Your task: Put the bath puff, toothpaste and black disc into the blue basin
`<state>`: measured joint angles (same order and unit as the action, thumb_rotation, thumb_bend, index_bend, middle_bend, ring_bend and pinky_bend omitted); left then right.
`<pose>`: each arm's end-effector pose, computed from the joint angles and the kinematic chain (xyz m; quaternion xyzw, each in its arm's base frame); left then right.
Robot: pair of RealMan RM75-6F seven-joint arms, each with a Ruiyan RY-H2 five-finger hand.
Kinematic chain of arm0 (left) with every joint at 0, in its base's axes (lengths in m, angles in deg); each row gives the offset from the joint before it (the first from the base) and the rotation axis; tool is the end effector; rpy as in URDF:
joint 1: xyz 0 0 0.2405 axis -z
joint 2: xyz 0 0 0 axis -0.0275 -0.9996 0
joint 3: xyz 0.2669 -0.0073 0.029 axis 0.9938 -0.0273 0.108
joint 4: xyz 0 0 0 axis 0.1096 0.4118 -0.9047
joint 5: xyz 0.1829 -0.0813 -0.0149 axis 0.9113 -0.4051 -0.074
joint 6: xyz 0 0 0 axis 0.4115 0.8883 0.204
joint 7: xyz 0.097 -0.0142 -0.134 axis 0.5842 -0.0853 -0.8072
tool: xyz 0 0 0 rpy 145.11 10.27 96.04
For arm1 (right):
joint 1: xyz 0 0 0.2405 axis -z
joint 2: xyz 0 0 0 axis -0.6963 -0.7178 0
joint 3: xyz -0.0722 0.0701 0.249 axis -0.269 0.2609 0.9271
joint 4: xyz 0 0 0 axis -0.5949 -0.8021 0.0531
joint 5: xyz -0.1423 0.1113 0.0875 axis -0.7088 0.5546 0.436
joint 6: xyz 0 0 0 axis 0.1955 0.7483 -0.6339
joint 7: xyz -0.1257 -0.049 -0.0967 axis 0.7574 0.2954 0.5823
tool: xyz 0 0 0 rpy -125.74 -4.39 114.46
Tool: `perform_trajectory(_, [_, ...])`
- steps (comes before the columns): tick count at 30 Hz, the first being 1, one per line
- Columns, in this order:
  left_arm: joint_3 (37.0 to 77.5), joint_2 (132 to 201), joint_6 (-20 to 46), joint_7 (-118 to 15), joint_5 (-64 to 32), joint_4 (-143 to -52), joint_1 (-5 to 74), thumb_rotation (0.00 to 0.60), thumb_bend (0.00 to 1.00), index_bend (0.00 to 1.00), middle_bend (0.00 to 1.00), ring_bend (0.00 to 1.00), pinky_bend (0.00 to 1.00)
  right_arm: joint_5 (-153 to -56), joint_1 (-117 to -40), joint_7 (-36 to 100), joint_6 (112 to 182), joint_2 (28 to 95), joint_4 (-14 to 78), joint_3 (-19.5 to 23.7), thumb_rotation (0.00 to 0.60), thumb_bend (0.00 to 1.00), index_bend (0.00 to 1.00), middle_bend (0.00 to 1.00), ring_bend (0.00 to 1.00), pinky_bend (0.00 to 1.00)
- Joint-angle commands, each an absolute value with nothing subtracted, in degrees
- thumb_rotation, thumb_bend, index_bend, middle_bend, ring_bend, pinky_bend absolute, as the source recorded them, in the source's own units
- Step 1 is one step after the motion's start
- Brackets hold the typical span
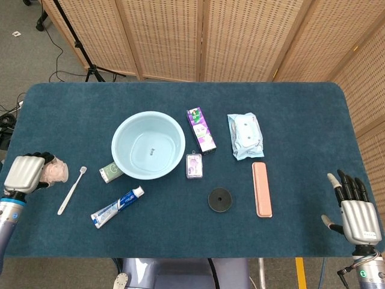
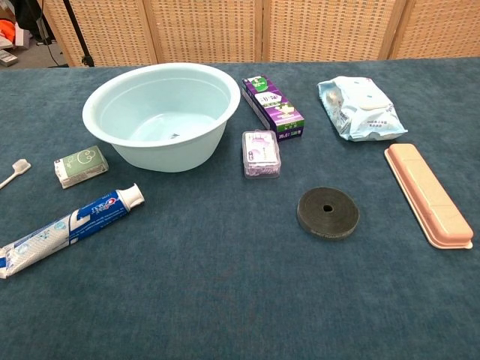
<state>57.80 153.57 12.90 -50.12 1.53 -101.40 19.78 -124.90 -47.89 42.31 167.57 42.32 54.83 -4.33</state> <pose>-0.3259 0.3205 0.1427 -0.6700 -0.3557 -0.3123 0.5720 -0.3114 -0.1991 0.1674 0.5936 -0.3821 0.3569 0.6117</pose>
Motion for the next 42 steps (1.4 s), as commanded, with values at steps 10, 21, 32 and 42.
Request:
perform_trajectory(10, [48.5,166.5,11.9,-35.5,-6.0,-105.1,32.2,0.6,0.49,0.87,0.51,0.45,0.49,-123.3,-48.0,37.4,166.3,41.4,54.1,-3.8,0.6,0.21,0.06,0.0,0.0,0.0])
perform_trajectory(21, [41.0,178.6,15.6,-26.8,-12.5,-102.6,41.4,0.6,0.48,0.87,0.51,0.45,0.49,-121.4,-47.9,31.9,165.0,40.3,53.3,-3.1,0.6,0.21,0.06,0.0,0.0,0.0])
perform_trajectory(32, [42.6,182.9,15.6,-28.1,-12.6,-99.9,44.1,0.6,0.4,0.58,0.18,0.18,0.45,-121.0,-47.8,29.8,164.6,39.7,53.7,-2.9,0.6,0.21,0.06,0.0,0.0,0.0])
perform_trajectory(42, [44.8,179.3,9.4,-32.5,-14.9,-102.3,43.5,0.6,0.31,0.19,0.0,0.0,0.12,-120.7,-47.7,30.3,164.9,39.7,54.0,-2.8,0.6,0.21,0.06,0.0,0.0,0.0])
